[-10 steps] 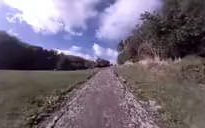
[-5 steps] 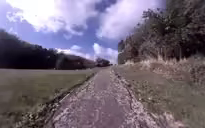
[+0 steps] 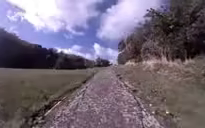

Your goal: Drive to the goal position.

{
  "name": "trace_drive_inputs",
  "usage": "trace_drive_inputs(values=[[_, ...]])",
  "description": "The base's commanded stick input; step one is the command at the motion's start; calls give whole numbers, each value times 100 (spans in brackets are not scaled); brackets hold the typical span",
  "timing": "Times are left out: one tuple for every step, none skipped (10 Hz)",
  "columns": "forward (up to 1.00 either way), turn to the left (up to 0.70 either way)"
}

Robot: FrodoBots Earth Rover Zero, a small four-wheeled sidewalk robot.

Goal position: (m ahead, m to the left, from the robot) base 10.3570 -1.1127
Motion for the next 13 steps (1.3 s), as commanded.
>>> trace_drive_inputs(values=[[100,0],[100,0],[100,2],[100,2],[100,1],[100,0],[100,0],[100,0],[100,0],[100,0],[100,0],[100,0],[100,0]])
